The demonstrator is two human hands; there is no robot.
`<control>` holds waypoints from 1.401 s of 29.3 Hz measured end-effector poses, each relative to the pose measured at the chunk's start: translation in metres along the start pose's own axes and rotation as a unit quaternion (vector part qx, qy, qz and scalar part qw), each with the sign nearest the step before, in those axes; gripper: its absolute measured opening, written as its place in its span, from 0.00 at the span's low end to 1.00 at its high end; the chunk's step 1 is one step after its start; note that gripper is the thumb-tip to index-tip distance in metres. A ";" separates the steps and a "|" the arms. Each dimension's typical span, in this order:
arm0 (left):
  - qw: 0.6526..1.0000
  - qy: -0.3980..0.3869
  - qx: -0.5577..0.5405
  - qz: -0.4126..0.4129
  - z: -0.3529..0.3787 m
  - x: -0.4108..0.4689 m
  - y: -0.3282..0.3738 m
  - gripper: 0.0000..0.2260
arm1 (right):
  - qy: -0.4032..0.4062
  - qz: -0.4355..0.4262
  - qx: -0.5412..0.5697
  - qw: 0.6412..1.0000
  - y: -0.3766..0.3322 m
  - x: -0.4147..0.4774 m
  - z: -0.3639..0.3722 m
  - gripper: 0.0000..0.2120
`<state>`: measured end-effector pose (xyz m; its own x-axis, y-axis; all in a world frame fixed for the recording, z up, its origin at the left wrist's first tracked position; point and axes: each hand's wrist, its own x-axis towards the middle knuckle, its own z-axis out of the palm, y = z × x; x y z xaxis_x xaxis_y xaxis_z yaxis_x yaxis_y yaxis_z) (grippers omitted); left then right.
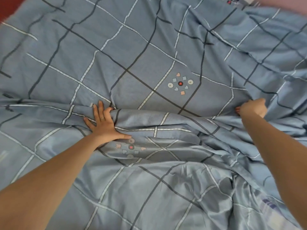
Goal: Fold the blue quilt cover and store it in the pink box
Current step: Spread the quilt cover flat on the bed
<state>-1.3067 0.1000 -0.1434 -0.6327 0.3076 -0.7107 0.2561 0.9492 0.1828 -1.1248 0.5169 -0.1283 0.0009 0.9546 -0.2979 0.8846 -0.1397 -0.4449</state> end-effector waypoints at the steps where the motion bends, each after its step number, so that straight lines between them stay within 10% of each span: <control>1: 1.000 0.001 -0.004 -0.003 0.001 0.001 0.001 0.62 | 0.025 0.000 -0.027 0.999 0.001 -0.001 -0.002 0.21; 9: 1.000 0.024 -0.011 0.005 0.006 0.008 -0.004 0.61 | 0.108 -0.010 -0.057 0.993 0.014 0.003 -0.004 0.18; 19: 1.000 -0.003 0.004 -0.021 0.002 0.004 0.006 0.67 | -0.090 -0.145 -0.244 0.955 -0.023 -0.074 0.044 0.43; 25: 1.000 0.014 -0.008 -0.001 0.003 0.004 0.002 0.65 | -0.141 -0.094 -0.250 0.953 -0.047 -0.084 0.054 0.17; 41: 0.997 0.055 -0.051 0.024 0.010 0.012 -0.007 0.64 | -0.018 -0.136 -0.233 0.963 -0.036 -0.050 0.041 0.10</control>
<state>-1.3086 0.0962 -0.1599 -0.6985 0.3533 -0.6223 0.2161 0.9332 0.2871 -1.1759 0.4638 -0.1318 -0.2687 0.9283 -0.2571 0.9631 0.2552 -0.0849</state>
